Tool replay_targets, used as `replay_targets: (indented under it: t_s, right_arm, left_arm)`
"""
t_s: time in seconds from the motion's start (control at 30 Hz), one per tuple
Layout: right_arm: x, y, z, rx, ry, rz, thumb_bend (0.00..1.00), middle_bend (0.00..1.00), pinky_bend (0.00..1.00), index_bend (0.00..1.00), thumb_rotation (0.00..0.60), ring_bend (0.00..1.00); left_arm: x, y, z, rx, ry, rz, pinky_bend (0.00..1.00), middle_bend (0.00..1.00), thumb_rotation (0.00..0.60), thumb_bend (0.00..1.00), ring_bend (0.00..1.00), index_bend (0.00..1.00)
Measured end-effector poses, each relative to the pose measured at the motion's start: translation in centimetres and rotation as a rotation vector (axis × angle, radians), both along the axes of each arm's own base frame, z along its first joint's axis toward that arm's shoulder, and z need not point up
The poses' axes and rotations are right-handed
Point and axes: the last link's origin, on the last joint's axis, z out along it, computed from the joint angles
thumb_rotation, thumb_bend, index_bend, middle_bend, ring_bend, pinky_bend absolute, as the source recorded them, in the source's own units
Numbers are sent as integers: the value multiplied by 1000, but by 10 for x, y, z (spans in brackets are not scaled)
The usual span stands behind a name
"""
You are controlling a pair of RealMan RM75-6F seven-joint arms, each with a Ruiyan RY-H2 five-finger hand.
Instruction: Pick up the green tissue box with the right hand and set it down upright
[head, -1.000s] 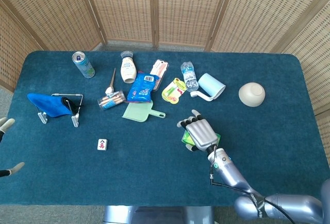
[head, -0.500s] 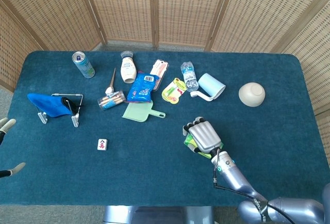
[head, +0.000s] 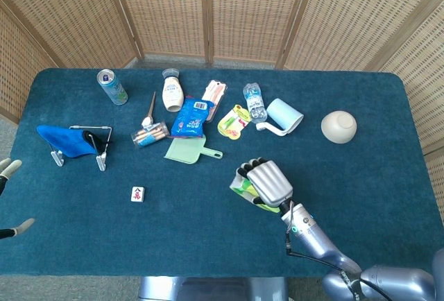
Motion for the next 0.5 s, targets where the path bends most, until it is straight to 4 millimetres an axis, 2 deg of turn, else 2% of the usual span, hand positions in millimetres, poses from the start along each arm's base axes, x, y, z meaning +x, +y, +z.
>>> replay_targets:
  t_s: [0.23,0.5]
  right_arm:
    - [9,0,6,-29,-228,78,346,521,440,516,600,468]
    - [-7,-2,-9,-96,-415,82,347,522,440,520,600,470]
  left_arm:
    - [0,0,-1,-4,2,1,0,0,600,78,0,0]
    - [0,0,-2,-6,6,3,0,0,600,78,0,0]
